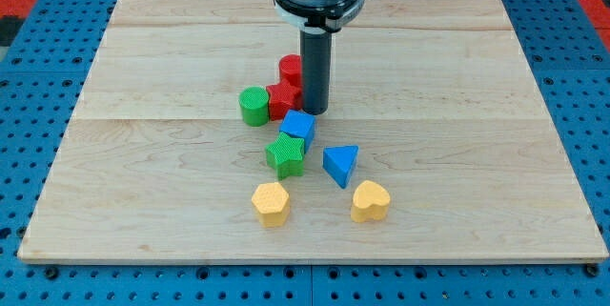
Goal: Slightly move the red circle to the left
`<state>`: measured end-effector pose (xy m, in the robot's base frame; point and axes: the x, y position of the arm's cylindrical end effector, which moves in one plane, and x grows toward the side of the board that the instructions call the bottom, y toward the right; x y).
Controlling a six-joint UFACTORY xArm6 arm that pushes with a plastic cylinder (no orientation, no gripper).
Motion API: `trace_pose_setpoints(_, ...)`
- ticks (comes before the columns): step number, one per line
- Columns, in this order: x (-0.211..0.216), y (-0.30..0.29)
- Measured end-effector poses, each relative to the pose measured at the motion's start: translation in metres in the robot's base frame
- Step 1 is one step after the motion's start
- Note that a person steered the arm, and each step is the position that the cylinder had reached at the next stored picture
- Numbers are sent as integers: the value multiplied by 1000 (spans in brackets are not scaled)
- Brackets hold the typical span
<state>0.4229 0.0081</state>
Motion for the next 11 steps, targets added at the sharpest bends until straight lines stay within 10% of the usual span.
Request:
trace_pose_setpoints(4,-80,17)
trace_pose_setpoints(11,-82,-24)
